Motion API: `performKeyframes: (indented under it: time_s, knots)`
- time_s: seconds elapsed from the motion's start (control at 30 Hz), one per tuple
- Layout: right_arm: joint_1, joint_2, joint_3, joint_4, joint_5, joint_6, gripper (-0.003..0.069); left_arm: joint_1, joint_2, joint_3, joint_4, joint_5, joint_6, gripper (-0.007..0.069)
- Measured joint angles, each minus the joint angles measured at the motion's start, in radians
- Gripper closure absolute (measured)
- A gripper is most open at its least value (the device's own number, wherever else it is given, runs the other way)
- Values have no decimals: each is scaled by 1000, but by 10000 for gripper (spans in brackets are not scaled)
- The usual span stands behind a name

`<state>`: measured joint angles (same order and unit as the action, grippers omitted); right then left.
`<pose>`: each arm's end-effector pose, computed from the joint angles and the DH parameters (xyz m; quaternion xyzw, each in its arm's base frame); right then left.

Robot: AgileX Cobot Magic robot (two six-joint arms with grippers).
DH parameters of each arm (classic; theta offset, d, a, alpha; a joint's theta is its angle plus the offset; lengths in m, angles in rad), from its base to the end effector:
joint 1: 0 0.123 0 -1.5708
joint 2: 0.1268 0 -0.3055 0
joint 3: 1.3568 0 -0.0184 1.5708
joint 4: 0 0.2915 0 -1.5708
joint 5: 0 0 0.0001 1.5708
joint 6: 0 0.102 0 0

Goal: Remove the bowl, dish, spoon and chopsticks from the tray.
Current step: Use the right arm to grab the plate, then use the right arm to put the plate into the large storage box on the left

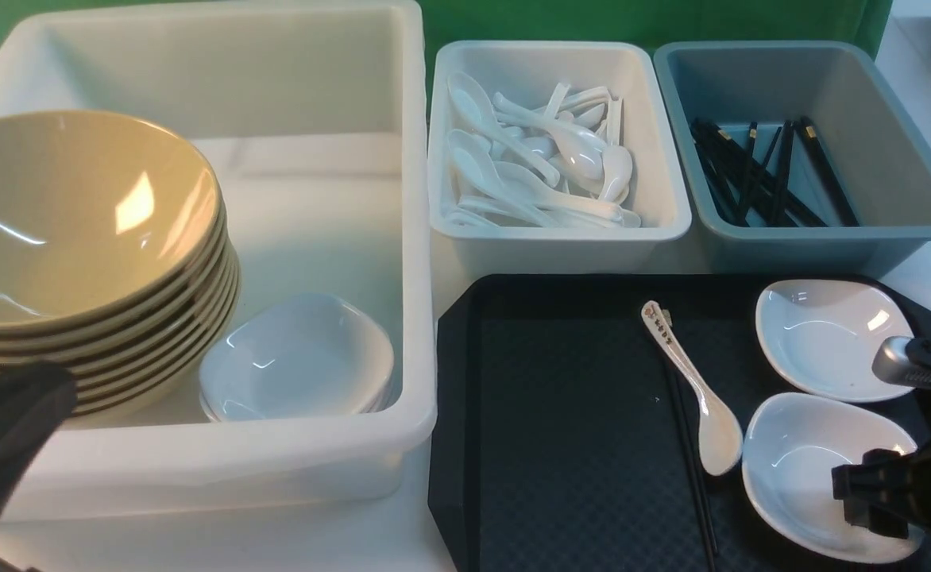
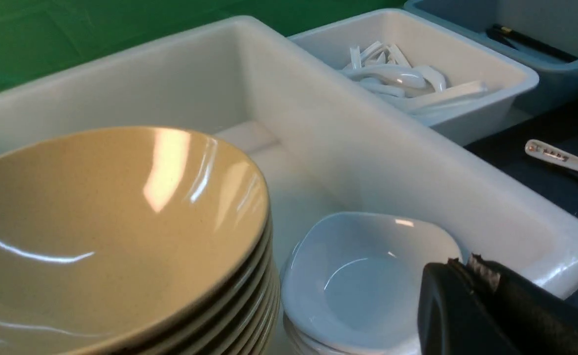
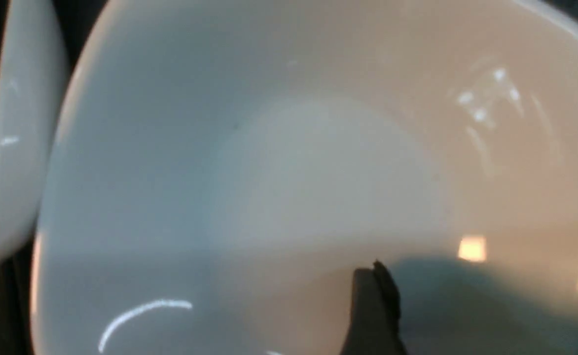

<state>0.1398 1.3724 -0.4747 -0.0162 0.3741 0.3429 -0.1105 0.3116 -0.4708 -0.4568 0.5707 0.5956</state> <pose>0.2285 0.0315 0.1346 0.0927 0.9770 0.0416 0.1874 0.0936 -0.0349 0.3145 0.1953 0.7709 -0.0678 0.6024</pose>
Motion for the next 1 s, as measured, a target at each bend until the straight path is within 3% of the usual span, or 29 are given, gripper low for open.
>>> performKeyframes:
  time_s: [0.07,0.1,0.2,0.3,0.4,0.53,0.73,0.77,0.87,1.0]
  knots:
    - [0,-3,-25,0,17,-69,356,0,-16,58,0,-69,1,636]
    - [0,-6,-31,0,20,-76,365,0,-18,62,0,-76,1,636]
    - [0,-42,-81,9,87,-180,506,0,-27,110,-3,-168,1,636]
    - [0,-113,-150,16,181,-251,585,0,-34,129,-9,-222,1,636]
    - [0,-194,-242,0,267,-290,592,0,-38,129,-10,-234,1,636]
    - [39,-261,-400,23,265,-333,592,0,-38,129,-10,-237,1,636]
    - [252,-213,-612,221,140,-498,592,0,-38,129,-14,-238,1,636]
    - [325,-162,-652,257,103,-536,592,0,-38,129,-14,-238,1,636]
    - [477,-30,-725,289,30,-596,592,0,-38,129,-14,-238,-4,636]
    - [590,162,-785,302,-61,-614,592,0,-38,129,-16,-239,-8,636]
